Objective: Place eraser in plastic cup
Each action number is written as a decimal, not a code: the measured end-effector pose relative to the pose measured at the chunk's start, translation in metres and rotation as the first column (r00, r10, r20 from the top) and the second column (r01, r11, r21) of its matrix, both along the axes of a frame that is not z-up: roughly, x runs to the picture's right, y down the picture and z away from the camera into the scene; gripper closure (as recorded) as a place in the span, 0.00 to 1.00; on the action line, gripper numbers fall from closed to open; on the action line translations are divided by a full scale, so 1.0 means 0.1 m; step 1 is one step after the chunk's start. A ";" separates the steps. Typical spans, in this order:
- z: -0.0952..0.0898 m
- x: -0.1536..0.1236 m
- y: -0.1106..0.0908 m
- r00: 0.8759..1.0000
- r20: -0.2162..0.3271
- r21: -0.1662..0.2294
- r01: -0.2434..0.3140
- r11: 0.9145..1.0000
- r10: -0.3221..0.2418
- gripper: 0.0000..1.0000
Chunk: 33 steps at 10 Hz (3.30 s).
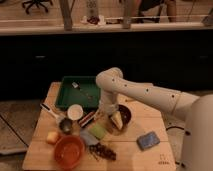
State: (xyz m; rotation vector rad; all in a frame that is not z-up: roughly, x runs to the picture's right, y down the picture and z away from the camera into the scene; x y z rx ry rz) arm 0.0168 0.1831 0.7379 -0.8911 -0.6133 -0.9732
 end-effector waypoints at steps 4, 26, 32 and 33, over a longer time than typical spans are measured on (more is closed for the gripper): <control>-0.01 0.01 -0.02 1.000 0.005 0.006 -0.012 1.000 0.012 0.20; -0.03 0.03 -0.04 1.000 0.012 0.016 -0.023 1.000 0.023 0.20; -0.03 0.03 -0.04 1.000 0.012 0.016 -0.023 1.000 0.023 0.20; -0.03 0.03 -0.04 1.000 0.012 0.016 -0.023 1.000 0.023 0.20</control>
